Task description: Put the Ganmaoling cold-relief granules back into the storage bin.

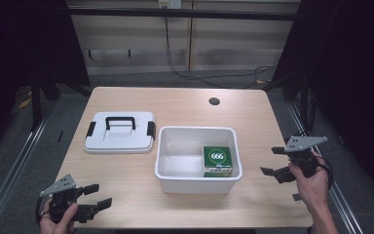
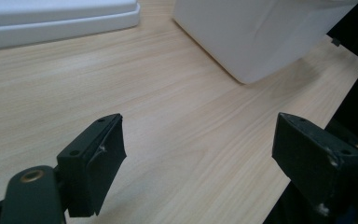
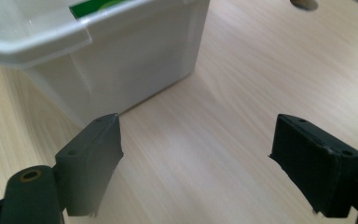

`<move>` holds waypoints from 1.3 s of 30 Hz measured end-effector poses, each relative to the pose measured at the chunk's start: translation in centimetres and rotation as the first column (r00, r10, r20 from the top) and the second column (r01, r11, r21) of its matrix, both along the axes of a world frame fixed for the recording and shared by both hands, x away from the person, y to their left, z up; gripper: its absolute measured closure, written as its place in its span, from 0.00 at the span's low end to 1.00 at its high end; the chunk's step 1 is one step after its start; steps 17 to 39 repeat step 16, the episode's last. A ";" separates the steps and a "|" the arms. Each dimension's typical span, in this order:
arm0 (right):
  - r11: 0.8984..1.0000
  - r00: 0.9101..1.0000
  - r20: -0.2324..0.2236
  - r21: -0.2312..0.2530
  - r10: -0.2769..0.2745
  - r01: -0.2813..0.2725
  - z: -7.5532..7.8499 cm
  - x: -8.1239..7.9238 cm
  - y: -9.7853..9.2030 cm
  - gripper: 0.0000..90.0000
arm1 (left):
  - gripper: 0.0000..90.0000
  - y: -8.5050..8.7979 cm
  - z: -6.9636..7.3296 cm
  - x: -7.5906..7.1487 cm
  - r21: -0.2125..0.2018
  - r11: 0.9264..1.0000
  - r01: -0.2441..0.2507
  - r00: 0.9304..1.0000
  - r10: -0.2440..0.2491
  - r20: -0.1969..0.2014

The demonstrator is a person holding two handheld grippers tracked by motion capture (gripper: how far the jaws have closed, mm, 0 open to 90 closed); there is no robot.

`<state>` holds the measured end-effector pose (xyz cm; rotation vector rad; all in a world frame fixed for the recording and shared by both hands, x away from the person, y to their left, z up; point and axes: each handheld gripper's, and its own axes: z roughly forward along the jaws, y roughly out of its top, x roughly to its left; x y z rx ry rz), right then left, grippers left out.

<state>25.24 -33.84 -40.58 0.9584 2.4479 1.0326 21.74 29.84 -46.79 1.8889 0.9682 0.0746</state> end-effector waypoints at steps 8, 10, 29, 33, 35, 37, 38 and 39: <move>0.993 0.994 0.013 0.040 -0.113 0.112 -3.0 -2.1 -1.9 0.15 | 0.19 0.1 0.1 0.0 -0.003 1.000 -0.004 1.000 0.004 0.000; 0.986 0.987 0.025 0.068 -0.156 0.154 -3.8 -2.4 -2.5 0.15 | 0.19 0.1 0.1 0.0 -0.006 1.000 -0.003 1.000 0.003 0.003; 0.964 0.977 -0.012 0.160 -0.212 0.211 -5.7 -2.4 -3.5 0.14 | 0.19 0.2 0.0 0.1 -0.006 1.000 -0.004 1.000 0.004 0.000; 0.964 0.977 -0.012 0.160 -0.212 0.211 -5.7 -2.4 -3.5 0.14 | 0.19 0.2 0.0 0.1 -0.006 1.000 -0.004 1.000 0.004 0.000; 0.964 0.977 -0.012 0.160 -0.212 0.211 -5.7 -2.4 -3.5 0.14 | 0.19 0.2 0.0 0.1 -0.006 1.000 -0.004 1.000 0.004 0.000; 0.964 0.977 -0.012 0.160 -0.212 0.211 -5.7 -2.4 -3.5 0.14 | 0.19 0.2 0.0 0.1 -0.006 1.000 -0.004 1.000 0.004 0.000; 0.964 0.977 -0.012 0.160 -0.212 0.211 -5.7 -2.4 -3.5 0.14 | 0.19 0.2 0.0 0.1 -0.006 1.000 -0.004 1.000 0.004 0.000; 0.964 0.977 -0.012 0.160 -0.212 0.211 -5.7 -2.4 -3.5 0.14 | 0.19 0.2 0.0 0.1 -0.006 1.000 -0.004 1.000 0.004 0.000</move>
